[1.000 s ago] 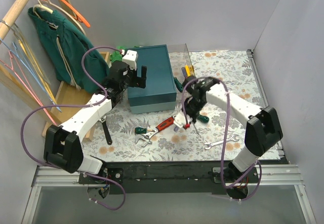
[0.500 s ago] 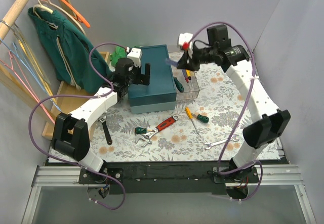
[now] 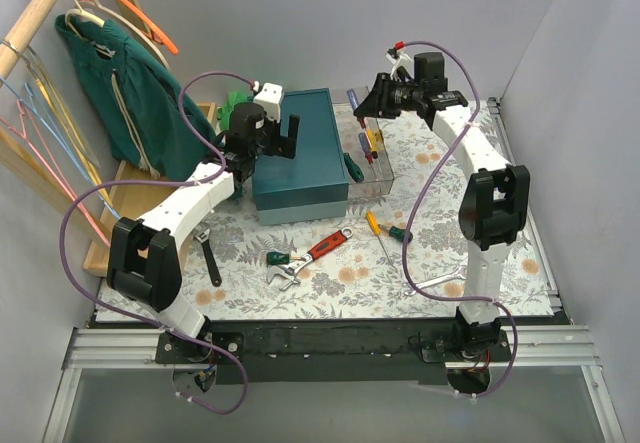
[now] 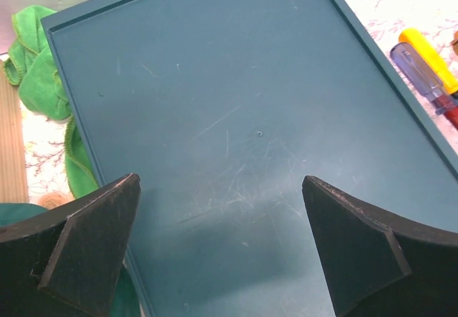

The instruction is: Sort the tools into containers

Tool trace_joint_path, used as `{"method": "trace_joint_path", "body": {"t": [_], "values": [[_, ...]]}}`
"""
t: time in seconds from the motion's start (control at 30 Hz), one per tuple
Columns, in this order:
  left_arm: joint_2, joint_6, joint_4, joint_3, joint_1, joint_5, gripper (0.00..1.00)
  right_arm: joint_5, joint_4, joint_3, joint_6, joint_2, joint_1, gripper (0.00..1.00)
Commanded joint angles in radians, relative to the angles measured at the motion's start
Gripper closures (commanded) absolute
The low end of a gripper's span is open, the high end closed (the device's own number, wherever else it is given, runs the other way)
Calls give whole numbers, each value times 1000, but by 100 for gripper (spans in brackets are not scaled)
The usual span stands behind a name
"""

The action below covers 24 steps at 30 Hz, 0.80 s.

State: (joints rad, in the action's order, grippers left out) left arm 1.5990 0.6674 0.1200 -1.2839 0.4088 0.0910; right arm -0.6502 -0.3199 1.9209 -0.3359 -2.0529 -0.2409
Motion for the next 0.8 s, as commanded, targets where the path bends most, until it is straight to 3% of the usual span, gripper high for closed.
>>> {"method": "trace_joint_path", "body": {"t": [0.0, 0.13, 0.23, 0.27, 0.37, 0.4, 0.5, 0.6, 0.77], "values": [[4, -45, 23, -46, -2, 26, 2, -48, 90, 84, -71, -9, 5, 55], [19, -64, 3, -51, -2, 45, 2, -130, 44, 92, 23, 36, 57, 50], [35, -66, -5, -63, -2, 52, 2, -190, -66, 18, 267, 123, 110, 50], [39, -63, -5, -69, -2, 50, 2, -174, -118, -38, 475, 188, 124, 50], [53, -43, -6, -77, -2, 32, 2, -94, -241, -214, 820, 369, 129, 50], [53, -35, -8, -77, -2, 24, 2, -72, -242, -388, 998, 422, 129, 48], [71, -9, -13, -78, -2, 15, 2, -23, -258, -676, 1252, 609, 127, 46], [87, 6, -22, -86, -2, 7, 2, 49, -202, -901, 1308, 744, 126, 36], [99, 14, -26, -97, -2, 6, 2, 69, -216, -1028, 1394, 784, 118, 30]]}}
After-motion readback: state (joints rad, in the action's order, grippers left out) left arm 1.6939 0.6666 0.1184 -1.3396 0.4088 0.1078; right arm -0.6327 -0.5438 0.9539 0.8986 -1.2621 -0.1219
